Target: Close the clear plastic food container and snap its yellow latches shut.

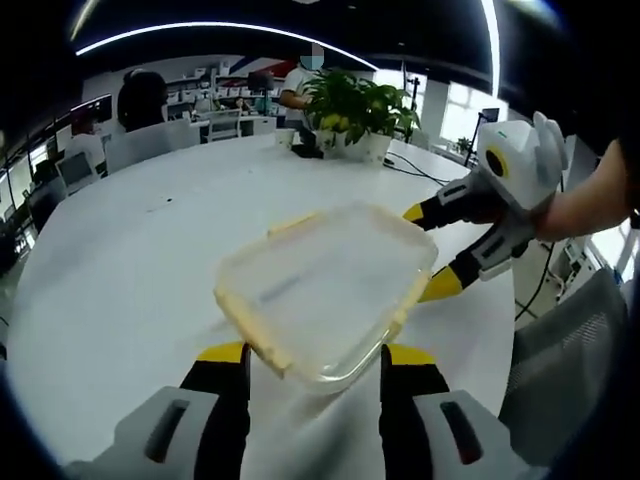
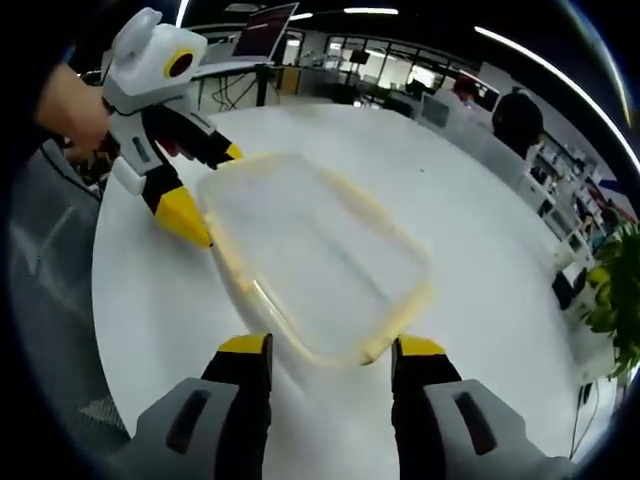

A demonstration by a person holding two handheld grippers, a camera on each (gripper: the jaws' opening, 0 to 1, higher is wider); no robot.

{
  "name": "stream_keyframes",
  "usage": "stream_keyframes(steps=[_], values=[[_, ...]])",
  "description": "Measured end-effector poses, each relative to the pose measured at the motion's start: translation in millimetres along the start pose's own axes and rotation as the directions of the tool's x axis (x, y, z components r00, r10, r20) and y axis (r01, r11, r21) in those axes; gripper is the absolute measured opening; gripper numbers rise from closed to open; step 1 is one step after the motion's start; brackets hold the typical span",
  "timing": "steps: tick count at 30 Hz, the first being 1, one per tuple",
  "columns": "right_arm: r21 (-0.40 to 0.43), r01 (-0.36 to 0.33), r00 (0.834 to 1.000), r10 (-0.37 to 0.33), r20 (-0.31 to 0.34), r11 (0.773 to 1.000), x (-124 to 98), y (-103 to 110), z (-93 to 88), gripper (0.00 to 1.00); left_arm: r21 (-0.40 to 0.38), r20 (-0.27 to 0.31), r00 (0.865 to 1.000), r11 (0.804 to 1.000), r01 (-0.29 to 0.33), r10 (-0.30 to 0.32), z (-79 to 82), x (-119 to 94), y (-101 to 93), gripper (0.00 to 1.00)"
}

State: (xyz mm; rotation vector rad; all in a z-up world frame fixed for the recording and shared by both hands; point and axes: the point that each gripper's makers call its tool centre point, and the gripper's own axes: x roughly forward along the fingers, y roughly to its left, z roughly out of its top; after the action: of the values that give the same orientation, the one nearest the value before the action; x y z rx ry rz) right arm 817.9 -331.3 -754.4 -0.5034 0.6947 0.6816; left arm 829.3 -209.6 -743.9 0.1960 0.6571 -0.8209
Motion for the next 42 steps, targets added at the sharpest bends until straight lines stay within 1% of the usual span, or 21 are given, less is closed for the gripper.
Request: stream_keyframes(steps=[7,12,14,20,24,31,42], values=[[-0.011,0.008,1.0,-0.008,-0.005,1.0,1.5,0.6,1.8,0.44,0.015,-0.001,1.0,1.0,-0.006,0.006,-1.4,-0.2,2.4,0.45],[-0.012,0.008,1.0,-0.009,-0.006,1.0,5.7,4.3,8.0,0.44,0.026,-0.007,1.0,1.0,-0.014,0.014,-5.2,-1.8,11.0,0.44],[-0.011,0.008,1.0,-0.008,-0.006,1.0,8.8,7.0,12.1,0.44,0.047,-0.015,1.0,0.999,-0.019,0.02,-7.5,-3.8,16.3,0.44],[-0.019,0.024,1.0,-0.024,0.008,1.0,18.4,14.5,27.7,0.43,0.069,-0.026,0.999,0.997,-0.036,0.038,-11.8,-11.4,35.6,0.43],[-0.004,0.02,1.0,-0.02,0.021,1.0,27.5,20.5,40.3,0.42,0.086,-0.031,0.998,0.995,-0.052,0.055,-15.3,-17.3,50.6,0.43],[0.001,0.023,0.999,-0.023,0.025,1.0,38.8,26.5,54.3,0.42,0.1,-0.033,0.997,0.993,-0.066,0.07,-18.9,-23.5,68.3,0.43],[0.017,0.022,0.999,-0.022,0.035,1.0,55.0,31.7,74.8,0.42,0.091,-0.029,0.995,0.991,-0.095,0.098,-22.0,-30.7,91.6,0.43]])
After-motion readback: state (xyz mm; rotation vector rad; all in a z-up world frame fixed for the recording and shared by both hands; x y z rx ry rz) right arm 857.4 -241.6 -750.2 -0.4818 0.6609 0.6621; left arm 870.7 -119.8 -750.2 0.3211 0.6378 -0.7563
